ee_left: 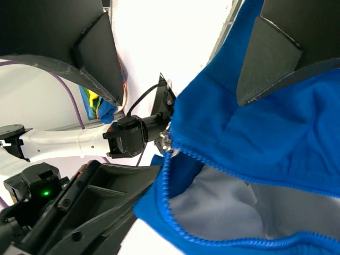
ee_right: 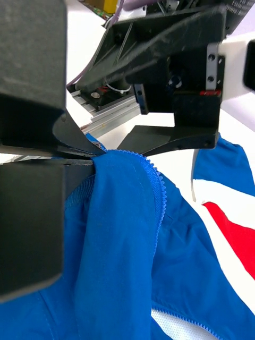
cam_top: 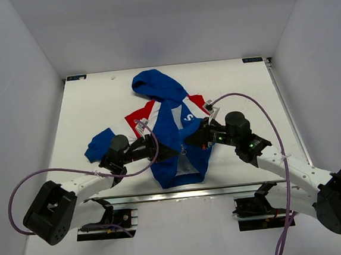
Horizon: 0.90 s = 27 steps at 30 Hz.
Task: Zip up the jacket
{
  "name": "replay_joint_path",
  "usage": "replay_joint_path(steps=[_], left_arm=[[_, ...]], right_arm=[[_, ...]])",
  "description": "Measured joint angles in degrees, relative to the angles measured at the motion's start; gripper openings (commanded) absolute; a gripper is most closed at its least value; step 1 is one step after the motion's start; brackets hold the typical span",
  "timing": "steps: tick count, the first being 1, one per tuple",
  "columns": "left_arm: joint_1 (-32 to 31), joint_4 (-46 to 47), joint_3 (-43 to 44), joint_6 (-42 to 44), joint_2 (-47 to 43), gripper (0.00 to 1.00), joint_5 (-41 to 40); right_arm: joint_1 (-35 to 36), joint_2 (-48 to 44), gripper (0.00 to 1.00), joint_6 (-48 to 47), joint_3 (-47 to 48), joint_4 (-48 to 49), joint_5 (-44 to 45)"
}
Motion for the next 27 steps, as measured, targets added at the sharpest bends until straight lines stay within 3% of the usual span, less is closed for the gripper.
replay_joint_path(steps=[16,27], left_arm=[[0.0,14.4,2.2,-5.8,13.4,0.74,6.3],[0.0,22.7,2.3,-10.2,16.1,0.45,8.6]], right_arm=[[0.4,0.0,0.0,2.7,-1.8,1.2,2.2],[1.0,0.0,0.0,2.8,-1.8,1.5,3.6]])
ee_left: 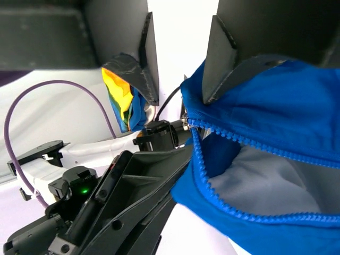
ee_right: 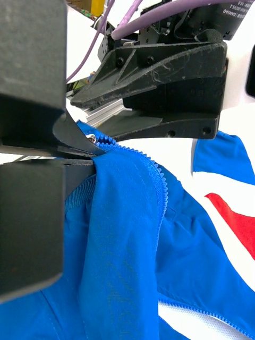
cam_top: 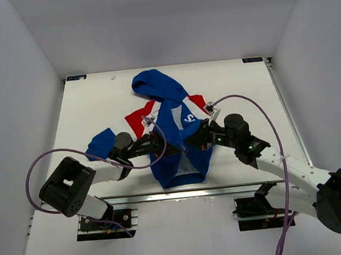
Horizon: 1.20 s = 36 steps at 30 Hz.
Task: Zip up the jacket
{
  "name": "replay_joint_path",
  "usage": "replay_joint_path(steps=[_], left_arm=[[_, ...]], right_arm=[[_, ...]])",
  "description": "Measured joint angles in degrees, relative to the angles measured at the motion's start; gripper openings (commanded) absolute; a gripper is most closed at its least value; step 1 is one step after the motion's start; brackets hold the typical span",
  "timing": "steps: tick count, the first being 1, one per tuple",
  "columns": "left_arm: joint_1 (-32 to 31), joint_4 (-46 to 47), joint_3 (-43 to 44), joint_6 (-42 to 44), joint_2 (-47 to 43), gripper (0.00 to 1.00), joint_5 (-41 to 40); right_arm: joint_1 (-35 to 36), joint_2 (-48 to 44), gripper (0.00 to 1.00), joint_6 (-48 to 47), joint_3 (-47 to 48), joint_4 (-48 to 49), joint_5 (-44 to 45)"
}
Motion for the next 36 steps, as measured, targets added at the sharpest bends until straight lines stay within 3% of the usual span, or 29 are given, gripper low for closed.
replay_joint_path(steps=[9,16,18,28,36], left_arm=[[0.0,0.7,1.1,-0.2,2.0,0.43,0.4],[0.0,0.6,1.3,-0.3,2.9,0.2,0.5],[0.0,0.5,1.5,0.0,2.9,0.0,0.5],[0.0,-4.2,2.1,2.8,2.2,0.0,-0.4],[-4.5,-30.9,8.6,17.7,-7.1,0.0,-9.0]], right_arm=[[0.7,0.0,0.0,0.0,0.0,0.0,0.7],[0.8,0.0,0.0,0.0,0.0,0.0,0.8],[0.8,0.0,0.0,0.0,0.0,0.0,0.8],[0.8,0.0,0.0,1.1,0.0,0.3,1.4],[0.8,0.7,0.0,3.1,0.4,-0.5,4.2]])
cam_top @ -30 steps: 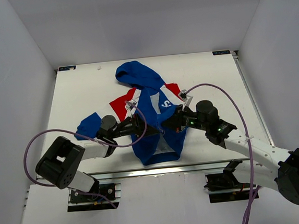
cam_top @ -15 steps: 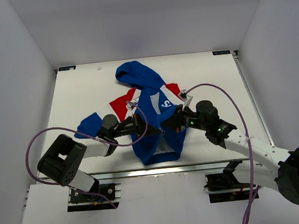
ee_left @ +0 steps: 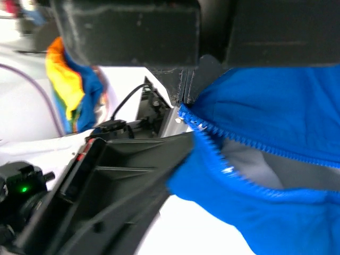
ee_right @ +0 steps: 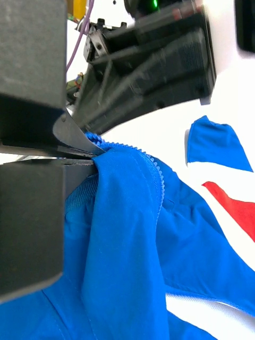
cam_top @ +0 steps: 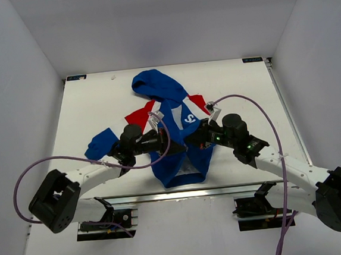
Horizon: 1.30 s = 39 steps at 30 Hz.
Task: Zip up the jacket
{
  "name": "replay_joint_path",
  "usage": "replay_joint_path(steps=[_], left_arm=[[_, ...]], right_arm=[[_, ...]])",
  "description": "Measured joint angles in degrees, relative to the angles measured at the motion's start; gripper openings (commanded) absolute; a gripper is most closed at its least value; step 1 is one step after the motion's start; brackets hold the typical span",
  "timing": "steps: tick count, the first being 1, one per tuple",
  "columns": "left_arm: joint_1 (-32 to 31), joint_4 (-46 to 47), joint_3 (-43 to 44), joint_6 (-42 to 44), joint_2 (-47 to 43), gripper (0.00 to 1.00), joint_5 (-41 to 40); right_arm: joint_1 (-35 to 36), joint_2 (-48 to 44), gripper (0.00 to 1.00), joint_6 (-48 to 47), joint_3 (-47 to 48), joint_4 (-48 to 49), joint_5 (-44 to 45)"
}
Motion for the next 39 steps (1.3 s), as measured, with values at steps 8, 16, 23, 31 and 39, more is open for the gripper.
replay_joint_path(steps=[8,16,23,31,39], left_arm=[[-1.4,-9.0,0.7,5.8,-4.1,0.0,-4.3],[-1.8,-9.5,0.3,5.5,-3.9,0.0,-4.5],[-2.3,-10.3,-0.7,1.8,-3.2,0.0,-4.3],[-2.2,-11.1,0.2,-2.9,-1.4,0.0,-2.6],[-0.3,-14.3,2.9,-5.8,-0.8,0.0,-1.2]], right_arm=[[-0.2,0.5,0.0,0.7,1.1,-2.2,-0.4],[-0.2,0.4,0.2,-1.6,2.8,-7.5,-0.7],[-0.8,0.4,0.57,-8.1,6.3,-12.6,-0.8],[0.9,-1.2,0.89,-19.2,10.3,-24.2,2.8],[8.8,-11.2,0.87,-26.4,11.3,-32.9,16.2]])
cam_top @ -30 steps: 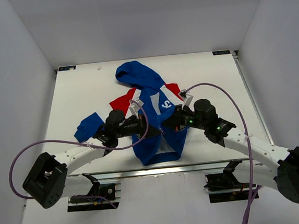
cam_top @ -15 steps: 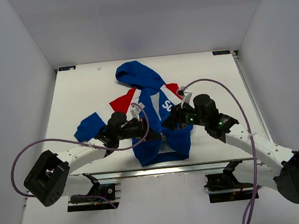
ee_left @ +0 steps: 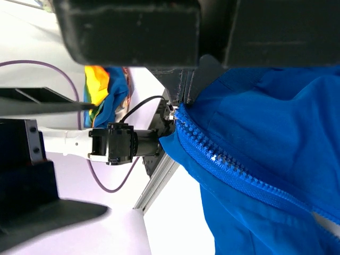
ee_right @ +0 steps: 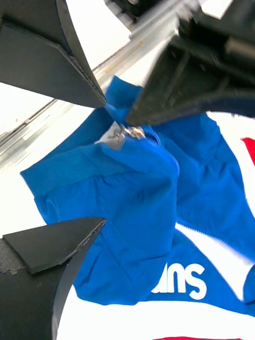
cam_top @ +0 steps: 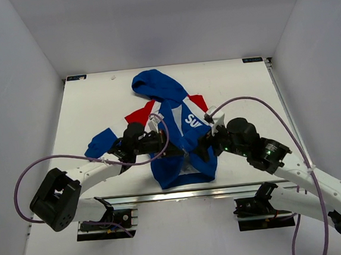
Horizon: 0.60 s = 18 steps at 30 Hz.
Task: Zip up the jacket
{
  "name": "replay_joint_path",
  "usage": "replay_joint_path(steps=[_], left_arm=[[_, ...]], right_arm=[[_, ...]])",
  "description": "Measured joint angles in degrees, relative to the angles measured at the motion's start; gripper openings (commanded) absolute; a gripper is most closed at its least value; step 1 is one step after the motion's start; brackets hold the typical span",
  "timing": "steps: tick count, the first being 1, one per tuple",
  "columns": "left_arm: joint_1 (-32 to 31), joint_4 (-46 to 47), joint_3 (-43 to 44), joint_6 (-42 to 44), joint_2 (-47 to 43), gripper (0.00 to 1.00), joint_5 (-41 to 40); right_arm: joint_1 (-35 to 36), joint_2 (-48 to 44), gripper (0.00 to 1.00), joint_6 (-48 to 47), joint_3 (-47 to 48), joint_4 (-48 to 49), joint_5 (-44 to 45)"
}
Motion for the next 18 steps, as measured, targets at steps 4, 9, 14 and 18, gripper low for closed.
replay_joint_path(steps=[4,9,14,18], left_arm=[[0.4,-0.9,0.3,-1.0,0.0,0.0,0.1],[0.5,-1.7,1.1,-1.4,-0.2,0.0,0.2],[0.5,-2.3,1.1,-1.4,-1.2,0.0,0.2],[0.5,-2.3,1.1,-1.4,-2.1,0.0,0.2]], right_arm=[[1.8,-2.4,0.84,-1.7,-0.1,-1.4,-3.8],[3.7,-2.4,0.84,-2.2,-3.6,-0.5,-13.4],[4.0,-1.6,0.88,0.0,-9.2,4.7,-22.0],[4.0,1.5,0.88,3.0,-12.2,11.0,-25.0]])
